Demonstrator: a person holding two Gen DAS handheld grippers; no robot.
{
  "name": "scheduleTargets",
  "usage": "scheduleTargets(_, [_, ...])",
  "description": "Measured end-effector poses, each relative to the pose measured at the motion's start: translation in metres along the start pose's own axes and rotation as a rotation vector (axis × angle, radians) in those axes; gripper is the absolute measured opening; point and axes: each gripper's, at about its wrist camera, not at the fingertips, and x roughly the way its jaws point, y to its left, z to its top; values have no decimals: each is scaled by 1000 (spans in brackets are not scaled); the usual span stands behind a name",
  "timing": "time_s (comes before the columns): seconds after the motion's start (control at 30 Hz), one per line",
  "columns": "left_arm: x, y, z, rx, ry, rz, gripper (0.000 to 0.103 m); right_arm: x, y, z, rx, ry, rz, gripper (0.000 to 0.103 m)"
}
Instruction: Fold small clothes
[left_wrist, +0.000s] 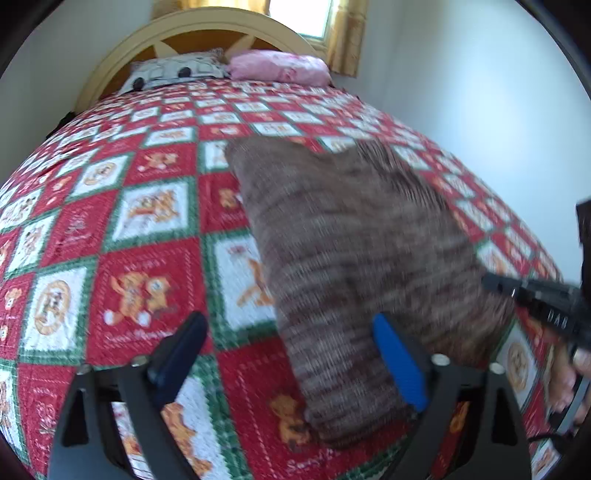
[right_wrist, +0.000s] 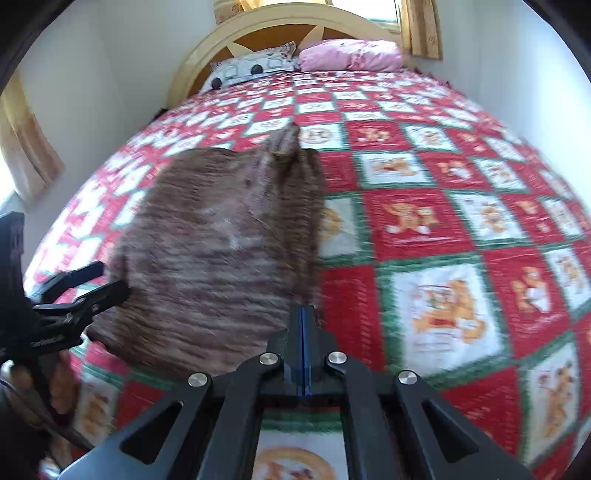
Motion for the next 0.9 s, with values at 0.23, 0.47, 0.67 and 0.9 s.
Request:
scheduleTargets(0.23, [-4,3,-6,0,-24,1,96,-10,14,54,26,-90,143,38])
scheduleTargets(0.47, [0,22,-6,-101,-7,-38,99,61,30,102,1,39,-6,7])
scheduleTargets(0.67, [2,14,-7,-64,0,-23,101,67,2,90,74,46,2,5])
scheduleTargets(0.9, [5,12,-7,-43,14,-9,103,-9,30,56,-36,-106,175,13])
